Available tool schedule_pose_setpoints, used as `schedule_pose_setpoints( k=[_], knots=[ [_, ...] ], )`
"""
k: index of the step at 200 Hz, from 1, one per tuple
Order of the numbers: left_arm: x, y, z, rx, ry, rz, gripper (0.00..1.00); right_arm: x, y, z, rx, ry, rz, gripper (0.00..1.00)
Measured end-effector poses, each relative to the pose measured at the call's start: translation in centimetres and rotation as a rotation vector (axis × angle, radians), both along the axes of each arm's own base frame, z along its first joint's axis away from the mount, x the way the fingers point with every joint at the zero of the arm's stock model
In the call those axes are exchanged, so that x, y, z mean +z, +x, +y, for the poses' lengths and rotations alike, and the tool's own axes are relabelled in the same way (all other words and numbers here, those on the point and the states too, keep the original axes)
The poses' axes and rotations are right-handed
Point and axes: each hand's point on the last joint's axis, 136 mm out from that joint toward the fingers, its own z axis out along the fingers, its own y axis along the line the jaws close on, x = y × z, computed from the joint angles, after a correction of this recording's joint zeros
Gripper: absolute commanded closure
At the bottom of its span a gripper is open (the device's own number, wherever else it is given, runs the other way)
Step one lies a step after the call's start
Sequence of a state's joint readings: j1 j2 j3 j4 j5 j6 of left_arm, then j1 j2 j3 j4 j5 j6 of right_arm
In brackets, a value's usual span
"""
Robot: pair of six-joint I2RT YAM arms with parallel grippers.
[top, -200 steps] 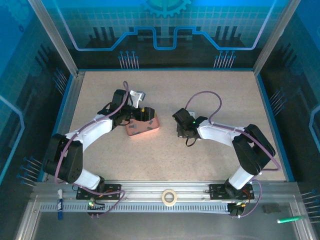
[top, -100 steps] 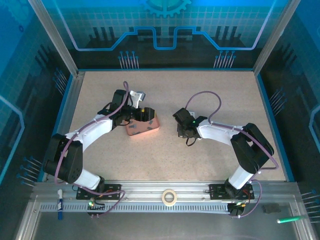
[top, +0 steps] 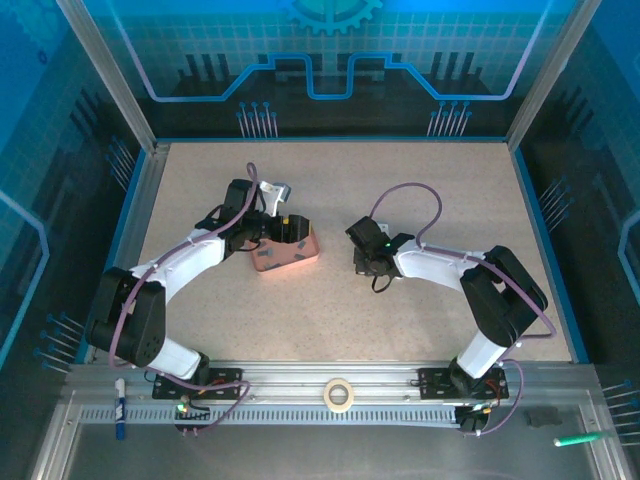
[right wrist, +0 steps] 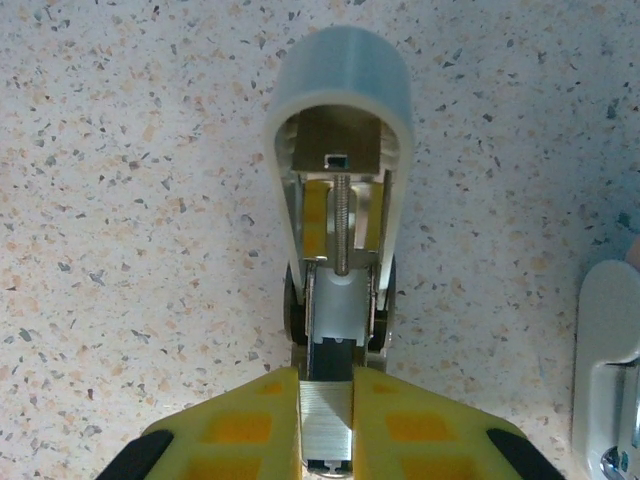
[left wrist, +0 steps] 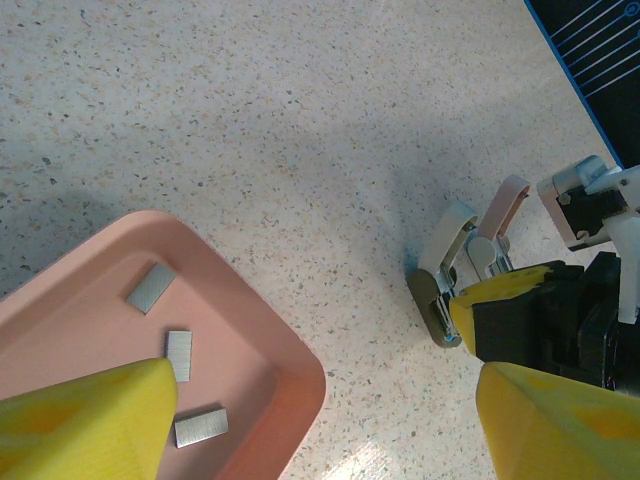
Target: Load the staples into the stapler
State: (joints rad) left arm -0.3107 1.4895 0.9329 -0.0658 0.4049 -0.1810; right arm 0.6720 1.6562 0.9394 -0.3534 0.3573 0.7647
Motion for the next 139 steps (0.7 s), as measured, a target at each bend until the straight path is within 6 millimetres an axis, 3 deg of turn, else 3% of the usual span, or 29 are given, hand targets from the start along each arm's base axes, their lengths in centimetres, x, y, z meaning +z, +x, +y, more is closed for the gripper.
schedule_pose_setpoints(
  k=[90, 139],
  knots=[
    [0.0, 0.0, 0.0, 0.000, 0.000, 0.000, 0.20, -0.3, -0.2, -0.3, 0.012, -0.014, 0.005, 0.82],
    [0.0, 0.0, 0.0, 0.000, 0.000, 0.000, 0.20, 1.0, -0.3, -0.3, 0.038, -0.002, -0.030, 0.81]
  ],
)
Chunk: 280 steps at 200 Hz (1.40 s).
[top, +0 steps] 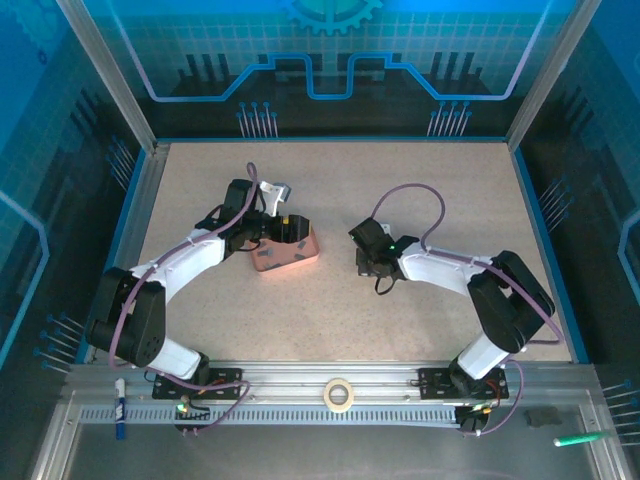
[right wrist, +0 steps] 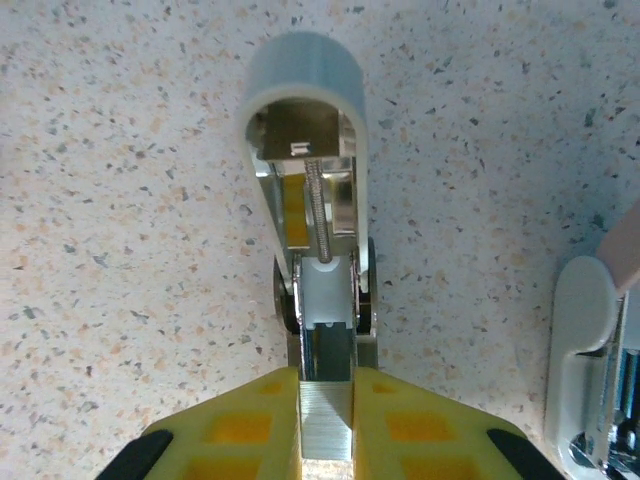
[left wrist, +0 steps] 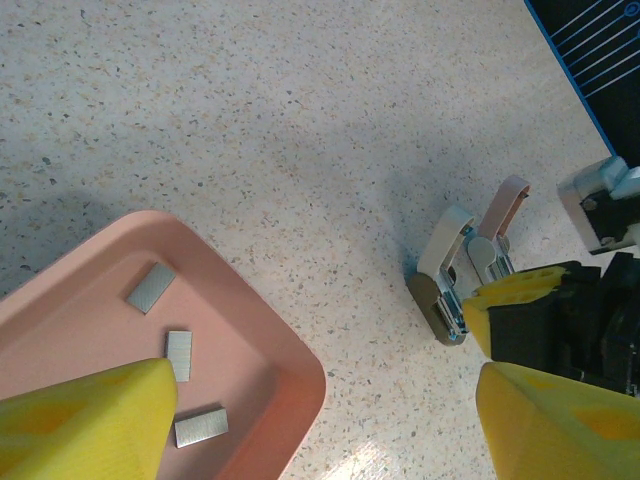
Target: Load the staples into the stapler
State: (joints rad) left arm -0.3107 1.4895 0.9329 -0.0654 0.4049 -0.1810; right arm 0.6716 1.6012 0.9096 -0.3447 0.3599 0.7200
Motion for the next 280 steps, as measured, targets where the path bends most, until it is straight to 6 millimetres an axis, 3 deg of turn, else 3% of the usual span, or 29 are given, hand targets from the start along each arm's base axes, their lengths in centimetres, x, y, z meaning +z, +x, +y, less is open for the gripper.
schedule_pose_setpoints(
  k=[214, 280],
  knots=[
    [0.0, 0.0, 0.0, 0.000, 0.000, 0.001, 0.20, -1.2, 0.0, -0.2, 0.021, -0.028, 0.024, 0.81],
    [0.0, 0.0, 0.0, 0.001, 0.000, 0.001, 0.20, -1.2, -0.2, 0.0, 0.031, -0.024, 0.032, 0.72]
  ],
)
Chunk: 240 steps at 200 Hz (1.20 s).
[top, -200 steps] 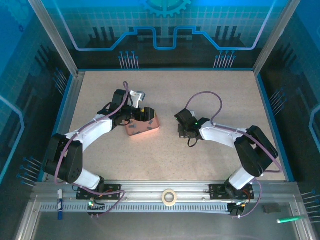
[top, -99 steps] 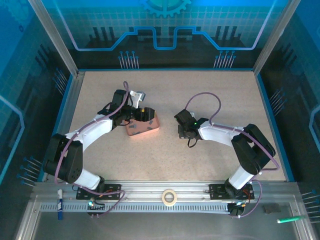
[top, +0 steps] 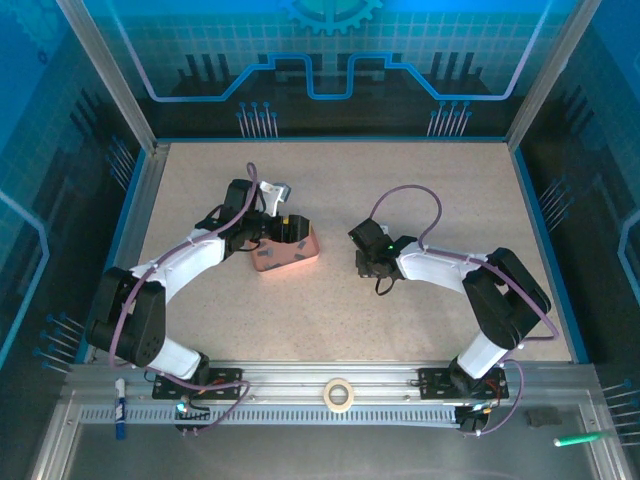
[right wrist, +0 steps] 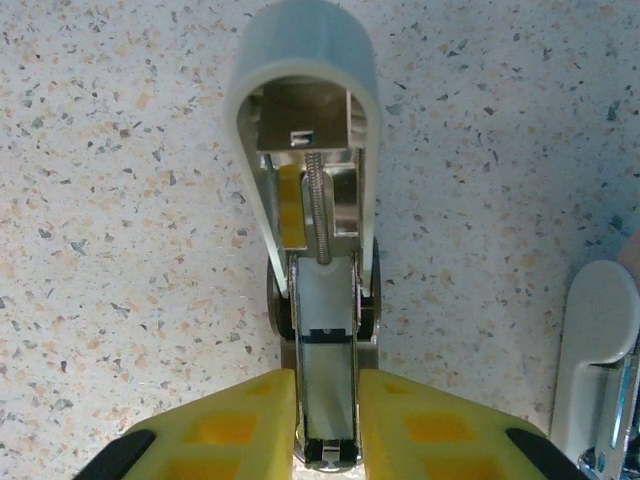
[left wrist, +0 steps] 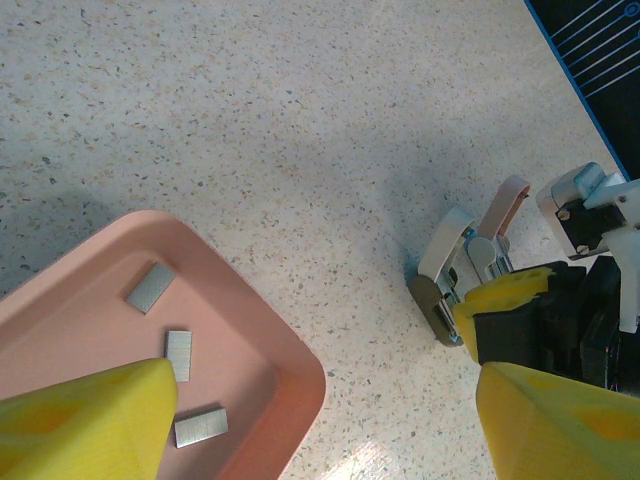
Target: Load the staples into the stapler
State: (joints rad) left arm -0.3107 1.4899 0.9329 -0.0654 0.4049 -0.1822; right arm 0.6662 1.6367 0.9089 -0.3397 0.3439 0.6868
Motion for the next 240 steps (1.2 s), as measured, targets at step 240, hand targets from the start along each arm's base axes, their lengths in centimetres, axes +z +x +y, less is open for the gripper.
schedule_pose_setpoints(
  k=[240],
  knots=[
    [-0.3, 1.8, -0.9, 0.066, -0.002, 0.182, 0.21, 11.2, -3.1, 4.2, 0.110, 0.295, -0.245, 0.57]
  ],
)
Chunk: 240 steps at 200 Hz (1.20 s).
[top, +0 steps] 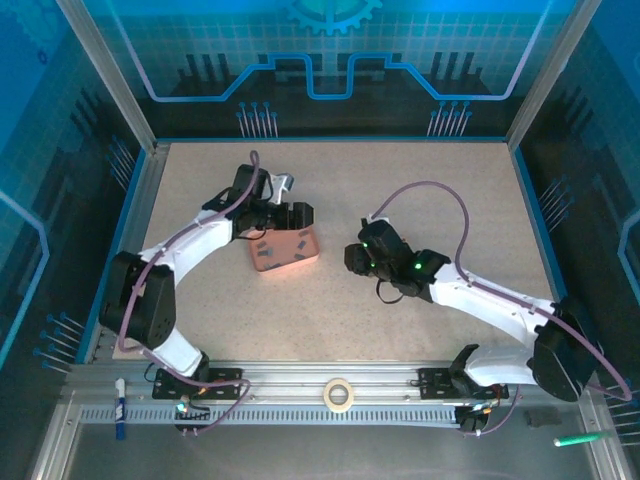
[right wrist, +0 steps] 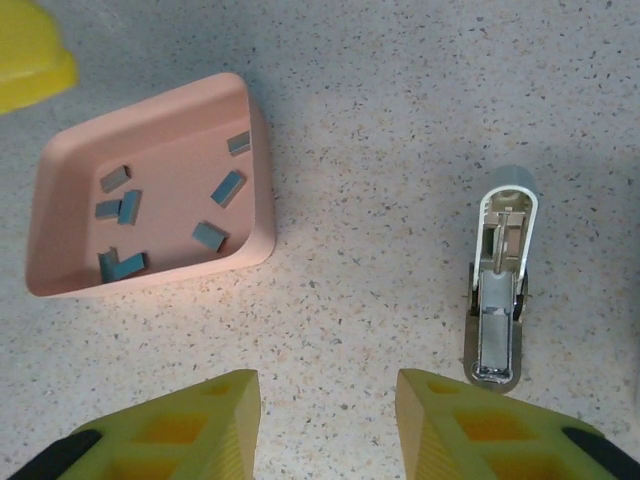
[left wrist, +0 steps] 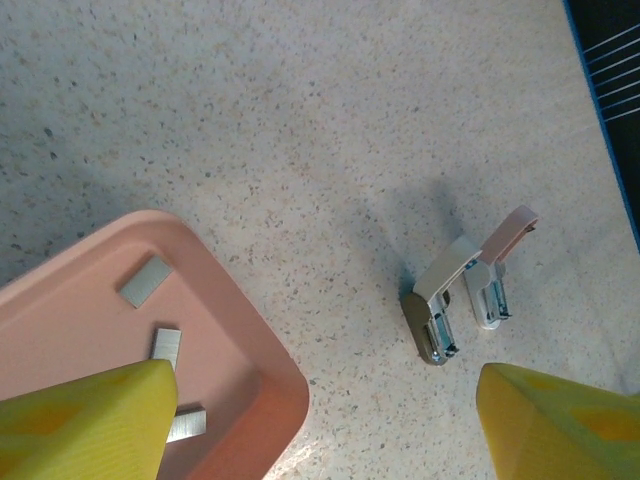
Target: Load the staples into the stapler
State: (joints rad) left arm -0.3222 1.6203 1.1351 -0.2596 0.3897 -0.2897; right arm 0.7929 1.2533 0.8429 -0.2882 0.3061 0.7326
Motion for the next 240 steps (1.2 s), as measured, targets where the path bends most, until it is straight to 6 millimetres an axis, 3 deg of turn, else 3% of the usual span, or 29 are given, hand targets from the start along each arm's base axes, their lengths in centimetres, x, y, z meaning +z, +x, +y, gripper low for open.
schedule_pose_setpoints(
  k=[63, 109, 168, 240],
  knots=[
    [-4.9, -1.5, -3.7, -0.090, 0.064, 0.143, 0.21, 0.0, -1.3, -1.1, -0.015, 0.060, -0.014, 0.54],
    [-7.4, -2.4, -5.0, -0.120, 0.111, 0.205, 0.21, 0.4, -2.0, -1.8, -0.024, 0.086, -0.028, 0.53],
    [-8.5, -2.5, -5.5, -0.126, 0.142, 0.223, 0.21, 0.0, -1.9, -2.8, -0.045, 0.093, -0.017, 0.53],
    [-8.6, -4.4, -7.6, -0.191, 0.146, 0.235, 0.22, 0.5, -2.2, -3.8, -0.059, 0.117, -0.032, 0.53]
  ],
)
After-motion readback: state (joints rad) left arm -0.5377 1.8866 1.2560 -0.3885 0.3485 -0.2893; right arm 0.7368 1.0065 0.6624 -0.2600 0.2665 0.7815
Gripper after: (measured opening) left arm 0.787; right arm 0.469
